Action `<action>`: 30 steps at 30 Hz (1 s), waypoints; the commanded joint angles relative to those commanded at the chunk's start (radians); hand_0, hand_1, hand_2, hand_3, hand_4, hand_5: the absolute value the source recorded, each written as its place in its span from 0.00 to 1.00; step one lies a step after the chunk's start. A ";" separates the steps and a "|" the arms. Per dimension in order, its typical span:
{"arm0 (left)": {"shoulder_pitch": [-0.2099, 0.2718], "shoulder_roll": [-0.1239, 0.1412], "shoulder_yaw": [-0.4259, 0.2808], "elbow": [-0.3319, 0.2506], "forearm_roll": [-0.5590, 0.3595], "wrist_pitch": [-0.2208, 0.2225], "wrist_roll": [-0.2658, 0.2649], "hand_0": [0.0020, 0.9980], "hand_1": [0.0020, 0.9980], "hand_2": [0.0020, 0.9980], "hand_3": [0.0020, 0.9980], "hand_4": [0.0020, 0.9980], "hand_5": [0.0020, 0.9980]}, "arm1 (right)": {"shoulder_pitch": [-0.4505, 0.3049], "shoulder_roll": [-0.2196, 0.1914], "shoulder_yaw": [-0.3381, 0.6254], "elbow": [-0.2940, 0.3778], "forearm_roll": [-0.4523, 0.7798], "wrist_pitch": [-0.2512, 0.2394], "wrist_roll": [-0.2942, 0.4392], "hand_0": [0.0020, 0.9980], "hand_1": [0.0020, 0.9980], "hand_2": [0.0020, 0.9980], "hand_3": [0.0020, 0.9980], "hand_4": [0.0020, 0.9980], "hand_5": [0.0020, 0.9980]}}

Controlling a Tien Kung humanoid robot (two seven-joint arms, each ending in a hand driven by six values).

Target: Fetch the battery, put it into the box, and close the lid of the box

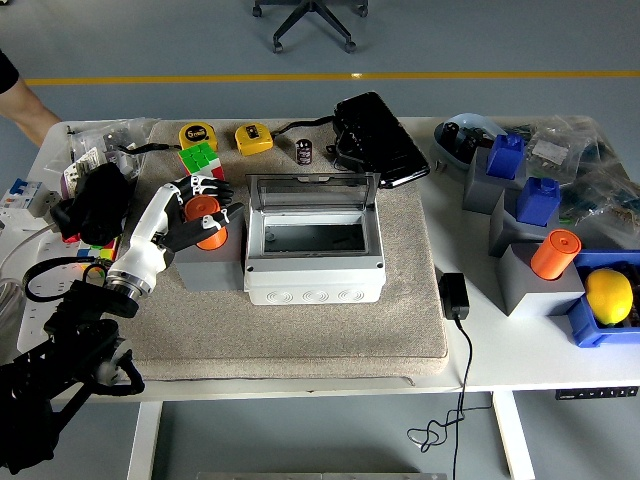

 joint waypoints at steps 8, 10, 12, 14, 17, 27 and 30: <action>-0.018 -0.021 0.023 0.022 -0.042 0.015 0.000 0.51 0.50 0.50 0.51 1.00 0.10 | 0.000 0.000 -0.003 0.001 0.000 -0.001 0.002 0.73 0.70 0.69 0.71 1.00 0.58; -0.022 -0.026 0.029 0.028 -0.049 0.020 -0.002 0.51 0.50 0.50 0.51 1.00 0.10 | 0.001 0.000 -0.004 0.001 0.001 -0.001 0.002 0.73 0.70 0.69 0.71 1.00 0.58; -0.027 -0.029 0.036 0.032 -0.052 0.025 -0.001 0.51 0.50 0.50 0.51 1.00 0.10 | 0.001 0.001 -0.004 0.001 0.002 -0.001 0.003 0.73 0.70 0.69 0.71 1.00 0.58; -0.032 -0.030 0.043 0.037 -0.056 0.029 -0.002 0.43 0.43 0.41 0.39 1.00 0.01 | 0.001 0.001 -0.005 0.001 0.002 -0.001 0.003 0.73 0.70 0.69 0.71 1.00 0.58; -0.039 -0.032 0.052 0.045 -0.077 0.032 -0.006 0.43 0.43 0.41 0.39 1.00 0.01 | 0.001 0.001 -0.005 0.002 0.002 -0.002 0.004 0.73 0.70 0.69 0.71 1.00 0.58; -0.060 -0.044 0.074 0.067 -0.123 0.036 -0.012 0.15 0.18 0.18 0.17 0.66 0.00 | 0.001 0.002 -0.010 0.002 0.005 -0.004 0.006 0.73 0.70 0.69 0.71 1.00 0.58; -0.066 -0.048 0.078 0.073 -0.130 0.039 -0.014 0.15 0.18 0.18 0.17 0.66 0.00 | 0.001 0.002 -0.011 0.002 0.006 -0.005 0.008 0.73 0.70 0.69 0.71 1.00 0.58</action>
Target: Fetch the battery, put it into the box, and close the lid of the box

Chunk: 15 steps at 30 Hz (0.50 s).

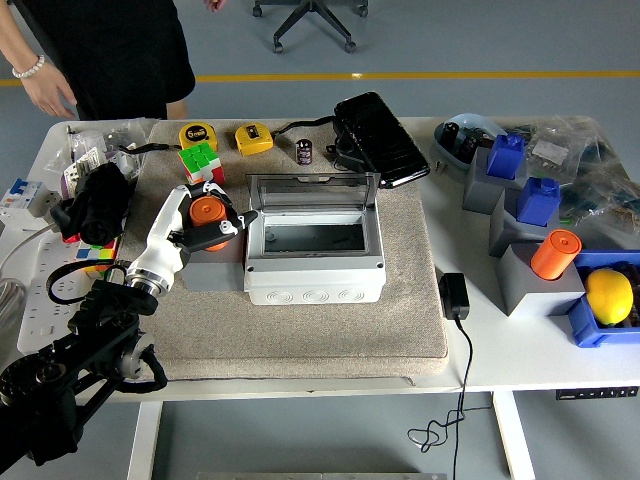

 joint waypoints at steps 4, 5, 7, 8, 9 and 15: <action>-0.010 -0.007 0.001 0.005 -0.005 -0.006 0.004 0.11 0.11 0.10 0.17 0.51 0.00 | 0.001 0.001 0.000 0.000 0.001 -0.001 0.002 0.73 0.70 0.69 0.71 1.00 0.58; -0.011 -0.009 0.000 0.005 -0.008 -0.008 0.004 0.11 0.11 0.10 0.17 0.51 0.00 | 0.001 0.001 0.001 0.000 0.001 -0.002 0.004 0.73 0.70 0.69 0.71 1.00 0.58; -0.012 -0.010 -0.003 0.001 -0.010 -0.010 0.005 0.11 0.11 0.10 0.17 0.51 0.00 | 0.001 0.001 0.001 0.000 0.001 -0.003 0.005 0.73 0.70 0.69 0.71 1.00 0.58; -0.012 -0.010 -0.006 -0.005 -0.010 -0.012 0.006 0.10 0.08 0.09 0.15 0.53 0.00 | 0.000 0.001 0.002 0.000 0.001 -0.003 0.005 0.73 0.70 0.69 0.71 1.00 0.58; -0.012 -0.011 -0.008 -0.007 -0.010 -0.012 0.007 0.10 0.08 0.09 0.15 0.53 0.00 | 0.000 0.001 0.002 0.001 0.001 -0.003 0.005 0.73 0.70 0.69 0.71 1.00 0.58; -0.010 -0.010 -0.042 -0.050 0.049 -0.022 0.035 0.11 0.08 0.09 0.14 0.62 0.00 | 0.000 0.001 0.001 0.000 0.002 -0.004 0.006 0.73 0.70 0.69 0.71 1.00 0.58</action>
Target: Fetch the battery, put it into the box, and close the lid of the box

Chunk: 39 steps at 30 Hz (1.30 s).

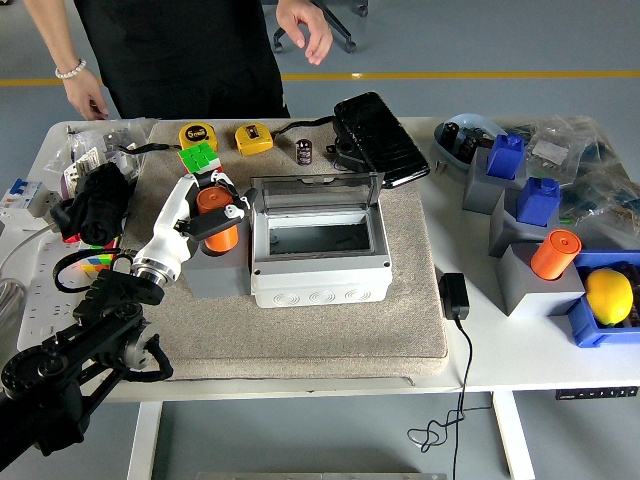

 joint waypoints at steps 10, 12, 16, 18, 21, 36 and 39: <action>0.027 0.036 -0.063 -0.166 0.150 -0.007 0.039 0.11 0.08 0.09 0.15 0.68 0.00 | 0.001 0.000 0.001 0.000 -0.001 -0.001 0.001 0.73 0.70 0.69 0.71 1.00 0.58; 0.040 0.060 -0.065 -0.229 0.213 -0.010 0.060 0.10 0.07 0.09 0.15 0.82 0.00 | 0.000 -0.001 0.002 -0.001 -0.002 -0.001 0.001 0.73 0.70 0.69 0.71 1.00 0.58; 0.052 0.098 -0.039 -0.331 0.343 0.006 0.121 0.10 0.07 0.09 0.15 0.82 0.00 | 0.000 -0.003 0.004 -0.002 -0.002 -0.002 0.001 0.73 0.70 0.69 0.71 1.00 0.58; 0.050 0.113 -0.018 -0.373 0.414 0.017 0.177 0.08 0.06 0.09 0.15 1.00 0.21 | 0.000 -0.003 0.004 -0.002 -0.002 -0.002 0.001 0.73 0.70 0.69 0.70 1.00 0.58; 0.027 0.123 0.030 -0.415 0.530 0.030 0.288 0.08 0.06 0.09 0.15 1.00 0.21 | 0.000 -0.003 0.002 -0.002 -0.001 -0.002 0.001 0.73 0.70 0.69 0.70 1.00 0.58; -0.207 0.037 0.278 -0.305 0.873 0.001 0.581 0.07 0.05 0.10 0.15 1.00 0.38 | 0.007 -0.007 -0.015 0.001 0.010 -0.002 0.002 0.73 0.70 0.69 0.70 1.00 0.58; -0.245 0.018 0.312 -0.281 0.875 0.000 0.599 0.07 0.05 0.10 0.15 1.00 0.38 | 0.007 -0.008 -0.017 0.001 0.010 -0.003 0.002 0.73 0.70 0.69 0.70 1.00 0.58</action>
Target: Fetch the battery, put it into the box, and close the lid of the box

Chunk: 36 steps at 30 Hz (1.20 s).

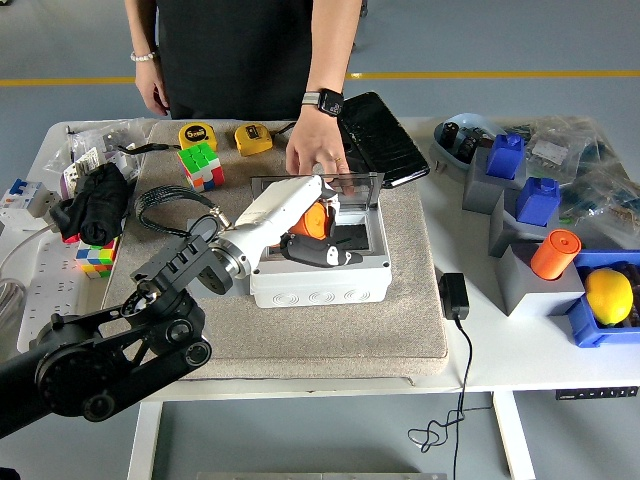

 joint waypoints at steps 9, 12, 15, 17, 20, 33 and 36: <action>-0.090 -0.077 0.085 0.108 -0.036 -0.003 0.003 0.06 0.05 0.10 0.16 1.00 0.46 | 0.001 0.001 -0.009 0.004 0.003 0.000 0.000 0.73 0.70 0.69 0.70 1.00 0.58; -0.115 -0.101 0.110 0.151 -0.037 -0.006 0.008 0.06 0.05 0.10 0.16 1.00 0.46 | 0.001 0.000 -0.008 0.006 0.000 0.000 0.000 0.73 0.70 0.69 0.70 1.00 0.58; -0.135 -0.123 0.135 0.193 -0.034 -0.001 0.004 0.07 0.06 0.10 0.16 1.00 0.47 | -0.002 0.001 -0.005 0.007 0.000 0.000 0.000 0.73 0.70 0.69 0.70 1.00 0.58; -0.142 -0.134 0.146 0.214 -0.022 0.005 0.001 0.07 0.06 0.10 0.16 1.00 0.47 | -0.003 0.002 -0.005 0.006 0.001 0.000 0.000 0.73 0.70 0.69 0.70 1.00 0.58; -0.156 -0.156 0.162 0.253 -0.007 0.011 0.008 0.08 0.07 0.11 0.17 1.00 0.49 | -0.005 0.002 -0.004 0.006 0.001 0.000 -0.001 0.73 0.70 0.69 0.70 1.00 0.58; -0.176 -0.213 0.172 0.351 0.015 0.028 0.075 0.14 0.16 0.18 0.26 1.00 0.53 | -0.003 0.002 -0.004 0.013 -0.007 0.000 0.000 0.73 0.70 0.69 0.70 1.00 0.58; -0.170 -0.215 0.173 0.355 0.008 0.032 0.068 0.14 0.16 0.18 0.26 1.00 0.53 | -0.003 0.002 -0.002 0.014 -0.008 0.000 -0.001 0.73 0.70 0.69 0.70 1.00 0.58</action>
